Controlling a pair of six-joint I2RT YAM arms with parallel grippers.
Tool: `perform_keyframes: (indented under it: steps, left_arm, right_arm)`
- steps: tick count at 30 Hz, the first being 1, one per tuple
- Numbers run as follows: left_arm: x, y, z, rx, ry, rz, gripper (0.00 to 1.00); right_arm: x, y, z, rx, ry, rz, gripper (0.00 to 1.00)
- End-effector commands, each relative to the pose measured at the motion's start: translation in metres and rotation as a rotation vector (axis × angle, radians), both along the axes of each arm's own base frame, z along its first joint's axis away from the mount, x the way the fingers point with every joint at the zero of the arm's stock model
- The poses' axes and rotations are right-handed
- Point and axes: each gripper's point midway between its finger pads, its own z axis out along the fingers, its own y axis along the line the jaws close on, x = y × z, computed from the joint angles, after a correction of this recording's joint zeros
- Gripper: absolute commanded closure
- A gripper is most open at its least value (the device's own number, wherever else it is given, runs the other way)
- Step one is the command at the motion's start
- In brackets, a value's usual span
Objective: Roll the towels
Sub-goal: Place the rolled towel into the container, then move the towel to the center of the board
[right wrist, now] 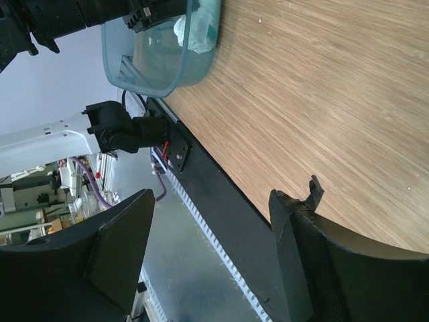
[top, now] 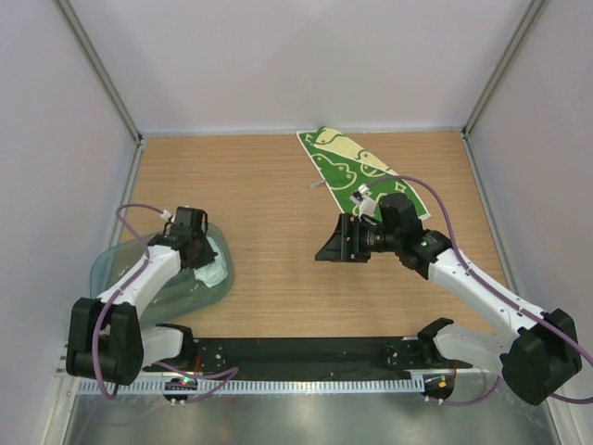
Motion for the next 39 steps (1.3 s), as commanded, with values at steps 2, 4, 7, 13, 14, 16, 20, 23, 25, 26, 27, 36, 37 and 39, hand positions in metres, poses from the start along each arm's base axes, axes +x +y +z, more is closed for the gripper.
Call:
perform_keyframes:
  steps: [2,4,7,13,14,16,20,23,25,26,27,36,37,39]
  left_arm:
    - [0.006,0.000,0.007,-0.096,-0.065,0.074,0.86]
    - [0.003,0.001,0.014,-0.099,-0.075,0.082,0.69]
    - [0.003,0.006,0.025,-0.090,-0.093,0.099,0.45]
    - [0.001,0.011,0.046,-0.073,-0.121,0.110,0.24]
    - [0.001,0.011,0.048,-0.072,-0.123,0.107,0.23]
    - [0.001,0.013,0.056,-0.064,-0.135,0.106,0.20]
    - [0.002,0.015,0.074,-0.054,-0.167,0.100,0.10]
    - [0.003,0.014,0.092,-0.053,-0.202,0.076,0.02]
    - [0.003,0.013,0.104,-0.057,-0.221,0.062,0.01]
    - [0.006,0.007,0.114,-0.077,-0.245,0.040,0.01]
    - [0.007,0.004,0.119,-0.087,-0.257,0.022,0.01]
    - [0.029,-0.089,0.152,-0.130,-0.281,-0.235,0.01]
    - [0.025,-0.109,0.150,-0.139,-0.271,-0.290,0.02]
    - [0.031,-0.133,0.143,-0.153,-0.251,-0.335,0.02]
  right_arm:
    - [0.003,0.002,0.023,0.036,-0.046,0.005,0.24]
    - [0.004,0.001,0.024,0.032,-0.046,-0.001,0.24]
    - [0.004,0.001,0.024,0.028,-0.044,-0.006,0.24]
    - [0.010,-0.003,0.022,-0.017,-0.057,-0.034,0.23]
    - [0.014,-0.006,0.020,-0.038,-0.076,-0.045,0.23]
    - [0.016,-0.009,0.022,-0.068,-0.086,-0.055,0.23]
    - [0.029,-0.015,0.025,-0.140,-0.115,-0.084,0.23]
    - [0.041,-0.026,0.015,-0.241,-0.122,-0.132,0.23]
    - [0.053,-0.035,0.014,-0.305,-0.135,-0.175,0.23]
    - [0.063,-0.041,0.018,-0.314,-0.140,-0.205,0.23]
    - [0.069,-0.045,0.010,-0.341,-0.113,-0.219,0.23]
    - [0.135,-0.102,-0.045,-0.648,0.042,-0.406,0.23]
    - [0.140,-0.105,-0.061,-0.695,0.084,-0.403,0.23]
    - [0.152,-0.117,-0.069,-0.788,0.114,-0.437,0.23]
